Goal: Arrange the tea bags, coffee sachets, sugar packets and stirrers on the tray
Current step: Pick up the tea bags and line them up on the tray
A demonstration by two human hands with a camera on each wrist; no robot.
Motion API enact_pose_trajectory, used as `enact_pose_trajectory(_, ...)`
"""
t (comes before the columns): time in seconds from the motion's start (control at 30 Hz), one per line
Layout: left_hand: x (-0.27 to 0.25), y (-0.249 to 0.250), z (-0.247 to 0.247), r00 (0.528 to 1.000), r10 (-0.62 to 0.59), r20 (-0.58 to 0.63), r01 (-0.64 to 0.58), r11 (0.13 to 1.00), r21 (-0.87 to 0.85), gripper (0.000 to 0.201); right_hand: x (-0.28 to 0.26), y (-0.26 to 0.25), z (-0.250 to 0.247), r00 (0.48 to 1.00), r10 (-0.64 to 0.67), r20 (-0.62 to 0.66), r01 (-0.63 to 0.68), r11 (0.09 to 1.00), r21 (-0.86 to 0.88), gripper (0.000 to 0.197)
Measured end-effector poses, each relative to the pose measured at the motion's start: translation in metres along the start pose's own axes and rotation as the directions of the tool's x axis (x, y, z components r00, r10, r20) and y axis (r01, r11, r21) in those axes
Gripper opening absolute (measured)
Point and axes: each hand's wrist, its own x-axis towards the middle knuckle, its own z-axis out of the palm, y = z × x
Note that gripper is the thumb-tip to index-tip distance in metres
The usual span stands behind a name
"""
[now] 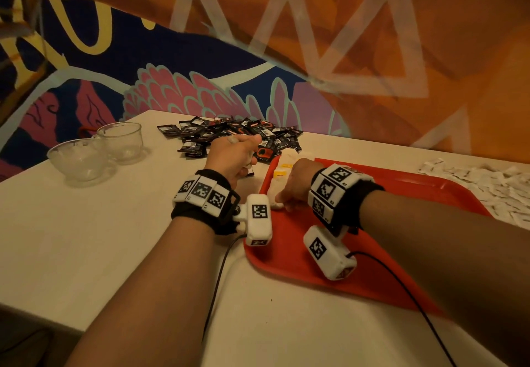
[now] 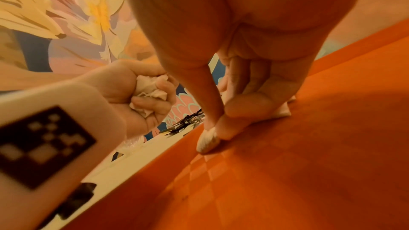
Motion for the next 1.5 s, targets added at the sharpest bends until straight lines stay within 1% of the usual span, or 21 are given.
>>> enact_pose_trajectory(0.1,-0.001,0.0,0.001,1.0,-0.001,0.006,0.001,1.0,-0.002,0.012,-0.003,-0.001,0.0,0.999,-0.016,-0.046,0.011,0.994,-0.111,0.044)
enact_pose_trajectory(0.23,-0.001,-0.001,0.001,1.0,-0.002,0.015,0.002,1.0,-0.012,0.013,-0.003,0.005,-0.002,0.999,-0.028,-0.039,0.023,0.994,-0.108,0.054)
enact_pose_trajectory(0.33,-0.002,0.0,0.003,0.998,-0.011,0.064,0.015,0.998,-0.057,0.021,-0.003,0.015,-0.01,0.998,-0.025,-0.06,0.025,1.0,-0.009,0.057)
enact_pose_trajectory(0.37,-0.004,0.001,0.005,0.995,-0.028,0.095,0.036,0.996,-0.084,0.024,-0.005,0.018,-0.014,0.997,-0.041,-0.073,0.045,0.998,0.047,0.053)
enact_pose_trajectory(0.43,-0.007,0.004,0.009,0.983,-0.08,0.167,0.104,0.984,-0.143,0.032,-0.013,0.022,-0.02,0.987,-0.116,-0.108,0.136,0.972,0.19,0.033)
enact_pose_trajectory(0.47,-0.009,0.005,0.011,0.973,-0.105,0.205,0.14,0.976,-0.165,0.035,-0.018,0.024,-0.022,0.975,-0.17,-0.143,0.201,0.948,0.245,0.025)
enact_pose_trajectory(0.5,-0.011,0.006,0.013,0.962,-0.126,0.244,0.172,0.969,-0.177,0.038,-0.023,0.026,-0.025,0.951,-0.232,-0.202,0.281,0.924,0.26,0.021)
enact_pose_trajectory(0.57,-0.015,0.008,0.016,0.935,-0.161,0.317,0.223,0.96,-0.169,0.042,-0.033,0.028,-0.028,0.878,-0.34,-0.337,0.427,0.874,0.233,0.016)
enact_pose_trajectory(0.63,-0.019,0.009,0.019,0.911,-0.182,0.369,0.258,0.952,-0.165,0.043,-0.042,0.029,-0.028,0.813,-0.397,-0.426,0.525,0.816,0.242,0.015)
enact_pose_trajectory(0.67,-0.02,0.009,0.021,0.906,-0.185,0.381,0.263,0.951,-0.163,0.043,-0.044,0.03,-0.028,0.801,-0.396,-0.448,0.543,0.796,0.268,0.015)
enact_pose_trajectory(0.77,-0.024,0.01,0.026,0.899,-0.192,0.393,0.262,0.956,-0.13,0.045,-0.048,0.033,-0.025,0.806,-0.345,-0.481,0.542,0.756,0.367,0.014)
enact_pose_trajectory(0.87,-0.029,0.011,0.033,0.9,-0.185,0.395,0.254,0.958,-0.131,0.046,-0.044,0.035,-0.021,0.834,-0.299,-0.464,0.496,0.777,0.389,0.019)
enact_pose_trajectory(0.9,-0.031,0.011,0.034,0.902,-0.18,0.392,0.244,0.962,-0.12,0.046,-0.044,0.036,-0.02,0.839,-0.293,-0.458,0.488,0.776,0.399,0.019)
enact_pose_trajectory(0.97,-0.035,0.011,0.037,0.903,-0.174,0.392,0.231,0.967,-0.103,0.045,-0.042,0.036,-0.017,0.836,-0.3,-0.459,0.507,0.744,0.436,0.014)
enact_pose_trajectory(1.03,-0.037,0.011,0.038,0.902,-0.178,0.393,0.233,0.967,-0.098,0.045,-0.04,0.037,-0.016,0.824,-0.296,-0.483,0.535,0.689,0.489,0.014)
enact_pose_trajectory(1.13,-0.035,0.011,0.037,0.898,-0.189,0.398,0.247,0.964,-0.099,0.05,-0.036,0.041,-0.019,0.808,-0.271,-0.523,0.573,0.568,0.591,0.021)
enact_pose_trajectory(1.2,-0.032,0.01,0.035,0.904,-0.179,0.388,0.248,0.959,-0.135,0.05,-0.035,0.044,-0.022,0.826,-0.24,-0.51,0.559,0.463,0.688,0.022)
enact_pose_trajectory(1.27,-0.031,0.011,0.034,0.9,-0.149,0.409,0.24,0.954,-0.181,0.054,-0.035,0.046,-0.025,0.849,-0.203,-0.489,0.529,0.349,0.774,0.024)
enact_pose_trajectory(1.37,-0.035,0.011,0.033,0.883,-0.071,0.465,0.191,0.958,-0.215,0.06,-0.035,0.047,-0.026,0.867,-0.155,-0.473,0.498,0.244,0.832,0.024)
enact_pose_trajectory(1.43,-0.035,0.01,0.032,0.884,-0.003,0.468,0.119,0.969,-0.218,0.052,-0.034,0.048,-0.026,0.883,-0.126,-0.451,0.468,0.18,0.865,0.023)
enact_pose_trajectory(1.5,-0.035,0.009,0.032,0.903,0.059,0.425,0.041,0.974,-0.224,0.034,-0.034,0.049,-0.027,0.899,-0.115,-0.423,0.435,0.103,0.895,0.023)
